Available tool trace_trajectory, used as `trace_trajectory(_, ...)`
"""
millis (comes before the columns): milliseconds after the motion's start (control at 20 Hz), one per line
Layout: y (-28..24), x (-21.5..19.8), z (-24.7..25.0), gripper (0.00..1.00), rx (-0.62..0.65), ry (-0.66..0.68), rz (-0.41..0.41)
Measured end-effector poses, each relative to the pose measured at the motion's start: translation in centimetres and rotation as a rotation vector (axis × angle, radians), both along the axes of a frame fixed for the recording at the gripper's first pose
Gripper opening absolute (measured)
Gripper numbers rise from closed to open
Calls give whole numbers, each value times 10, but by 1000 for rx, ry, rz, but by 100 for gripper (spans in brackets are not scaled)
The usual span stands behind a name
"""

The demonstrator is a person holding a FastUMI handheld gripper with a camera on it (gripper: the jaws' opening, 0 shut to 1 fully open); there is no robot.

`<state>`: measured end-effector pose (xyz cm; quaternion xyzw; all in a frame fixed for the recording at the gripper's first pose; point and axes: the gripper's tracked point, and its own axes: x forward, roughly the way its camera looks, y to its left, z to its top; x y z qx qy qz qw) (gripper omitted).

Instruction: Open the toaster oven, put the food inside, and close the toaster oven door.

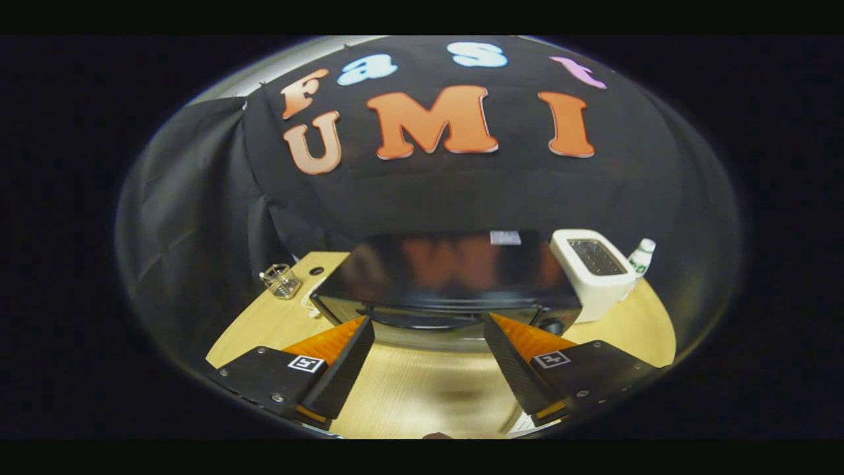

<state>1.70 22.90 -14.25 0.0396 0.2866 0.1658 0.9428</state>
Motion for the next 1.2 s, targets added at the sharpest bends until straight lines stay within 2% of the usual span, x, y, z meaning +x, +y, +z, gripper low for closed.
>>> trace_trajectory(250,-34,4,97,99,14,-260,-8)
trace_trajectory(400,-60,4,147,99,36,-393,-67)
trace_trajectory(550,-80,-1,186,99,57,-478,-112)
trace_trajectory(900,-110,-16,255,99,104,-607,-142)
trace_trajectory(1150,-108,-36,294,98,148,-692,-88)
trace_trajectory(1200,-111,-37,298,98,148,-701,-98)
